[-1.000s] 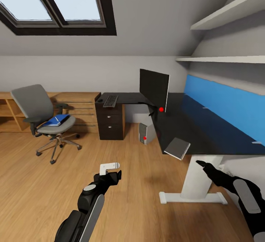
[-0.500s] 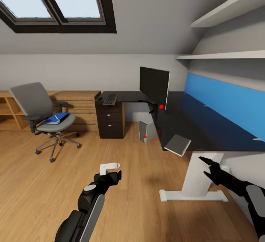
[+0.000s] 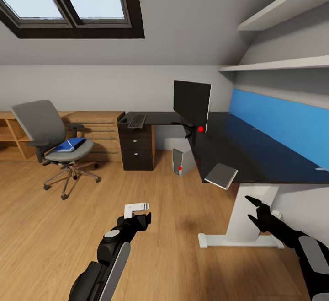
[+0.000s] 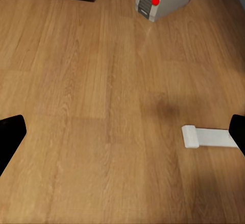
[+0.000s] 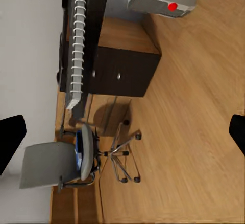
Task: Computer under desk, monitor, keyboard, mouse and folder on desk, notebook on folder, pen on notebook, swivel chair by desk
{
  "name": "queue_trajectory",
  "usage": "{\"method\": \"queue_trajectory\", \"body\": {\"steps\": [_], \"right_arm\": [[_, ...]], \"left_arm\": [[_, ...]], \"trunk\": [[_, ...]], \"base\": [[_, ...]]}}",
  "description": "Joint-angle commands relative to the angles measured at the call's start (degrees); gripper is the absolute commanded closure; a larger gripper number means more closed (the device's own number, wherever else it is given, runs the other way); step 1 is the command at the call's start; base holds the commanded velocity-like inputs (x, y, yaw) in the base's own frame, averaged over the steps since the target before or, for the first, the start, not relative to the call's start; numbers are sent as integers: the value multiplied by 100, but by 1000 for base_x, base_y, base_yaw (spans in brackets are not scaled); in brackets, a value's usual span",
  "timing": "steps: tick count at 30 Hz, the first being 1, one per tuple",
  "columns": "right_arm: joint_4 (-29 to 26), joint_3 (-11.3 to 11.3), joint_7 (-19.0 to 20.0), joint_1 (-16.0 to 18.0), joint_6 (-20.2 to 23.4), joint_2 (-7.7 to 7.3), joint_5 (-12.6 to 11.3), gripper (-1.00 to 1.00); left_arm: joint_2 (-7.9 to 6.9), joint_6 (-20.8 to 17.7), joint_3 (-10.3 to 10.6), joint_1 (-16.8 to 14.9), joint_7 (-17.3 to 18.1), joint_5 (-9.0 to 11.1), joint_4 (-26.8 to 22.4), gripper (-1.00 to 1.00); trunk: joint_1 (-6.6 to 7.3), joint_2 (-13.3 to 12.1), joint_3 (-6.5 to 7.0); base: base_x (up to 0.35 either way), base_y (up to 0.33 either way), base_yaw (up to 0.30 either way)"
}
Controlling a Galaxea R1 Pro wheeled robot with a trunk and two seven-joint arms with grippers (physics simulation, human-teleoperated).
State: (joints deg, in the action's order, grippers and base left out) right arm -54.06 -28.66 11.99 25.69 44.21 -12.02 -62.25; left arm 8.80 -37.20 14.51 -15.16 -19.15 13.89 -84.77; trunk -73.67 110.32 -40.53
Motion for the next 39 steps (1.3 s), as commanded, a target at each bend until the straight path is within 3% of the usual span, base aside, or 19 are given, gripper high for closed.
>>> {"method": "queue_trajectory", "body": {"steps": [1, 7, 19, 34, 39], "right_arm": [[2, -16, 29, 6, 31, 37, 21, -100], [-7, -9, 5, 6, 19, 298, 43, -100], [-57, -8, 1, 6, 21, 339, 20, -100], [-212, 1, 0, 6, 17, 420, 46, -100], [-212, -5, -4, 6, 15, 419, 53, -100]], "left_arm": [[-1, -16, 5, -4, -54, 60, -6, -100], [-13, -16, -8, -4, -40, 64, -5, -100], [-27, -16, -1, -4, -19, 67, 4, -100], [-19, -16, 0, -4, -26, 61, 4, -100], [-18, -16, -1, -4, -27, 61, 4, -100]], "trunk": [[-22, 44, -24], [-88, 165, -78], [-88, 165, -78], [154, -276, 119], [154, -276, 119]], "base": [[0, 0, 0], [0, 0, 0], [89, 0, 0], [2, 0, 0], [0, 0, 0]]}}
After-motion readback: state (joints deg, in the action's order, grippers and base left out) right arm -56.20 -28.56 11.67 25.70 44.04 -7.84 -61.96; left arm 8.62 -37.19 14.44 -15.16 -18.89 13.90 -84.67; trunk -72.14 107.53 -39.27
